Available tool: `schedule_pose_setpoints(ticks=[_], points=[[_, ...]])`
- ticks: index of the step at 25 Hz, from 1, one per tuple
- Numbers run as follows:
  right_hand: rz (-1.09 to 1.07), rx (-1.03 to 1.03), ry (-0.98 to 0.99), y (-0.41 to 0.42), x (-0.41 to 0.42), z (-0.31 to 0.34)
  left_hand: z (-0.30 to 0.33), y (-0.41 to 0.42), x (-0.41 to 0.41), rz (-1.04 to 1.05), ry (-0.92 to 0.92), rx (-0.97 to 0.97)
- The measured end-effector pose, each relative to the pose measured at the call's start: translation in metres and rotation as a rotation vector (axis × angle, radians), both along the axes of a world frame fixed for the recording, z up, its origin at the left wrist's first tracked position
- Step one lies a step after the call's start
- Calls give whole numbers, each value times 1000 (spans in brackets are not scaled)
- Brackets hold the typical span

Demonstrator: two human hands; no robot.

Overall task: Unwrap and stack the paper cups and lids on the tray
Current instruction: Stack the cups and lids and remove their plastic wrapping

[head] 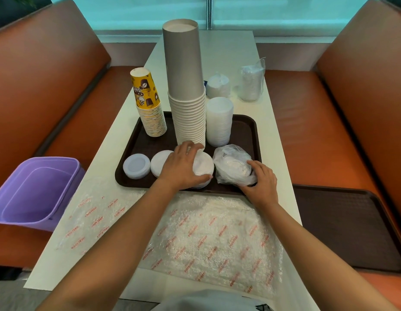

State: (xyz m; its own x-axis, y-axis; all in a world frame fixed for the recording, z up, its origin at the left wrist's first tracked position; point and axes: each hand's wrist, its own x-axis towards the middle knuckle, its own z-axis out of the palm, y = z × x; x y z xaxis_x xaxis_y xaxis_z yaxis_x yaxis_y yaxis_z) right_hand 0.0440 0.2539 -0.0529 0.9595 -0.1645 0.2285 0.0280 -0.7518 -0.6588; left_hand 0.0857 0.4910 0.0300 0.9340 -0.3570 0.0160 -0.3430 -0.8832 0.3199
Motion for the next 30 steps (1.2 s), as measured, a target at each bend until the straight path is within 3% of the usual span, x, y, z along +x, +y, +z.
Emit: schedule_pose_setpoints(ticks=[3,5,11,13,16,18,19,24,30], points=[[-1,5,3,0,-1,0,2,-7,9,-23,181,174],[7,0,1,-1,0,0,-3,-8,11,-31,233,186],[-11,-10,-3,1,-1,3,-3,-12,5,-9,211,253],[-15,-8,-1,2,-2,4,9,-16,0,-4,96,260],[-22,-7,11,4,-3,5,31,-41,-11,-65,-245,-63],[-23,-11,24,4,-3,4,40,-68,-9,-220,-179,-284],[-19,-6,43,3,-3,4,40,-82,-5,-296,-80,-285],[-13,-11,66,3,-5,4,19,-113,38,-415,158,358],[9,-32,47,-1,-1,2,7,-113,52,-483,39,532]])
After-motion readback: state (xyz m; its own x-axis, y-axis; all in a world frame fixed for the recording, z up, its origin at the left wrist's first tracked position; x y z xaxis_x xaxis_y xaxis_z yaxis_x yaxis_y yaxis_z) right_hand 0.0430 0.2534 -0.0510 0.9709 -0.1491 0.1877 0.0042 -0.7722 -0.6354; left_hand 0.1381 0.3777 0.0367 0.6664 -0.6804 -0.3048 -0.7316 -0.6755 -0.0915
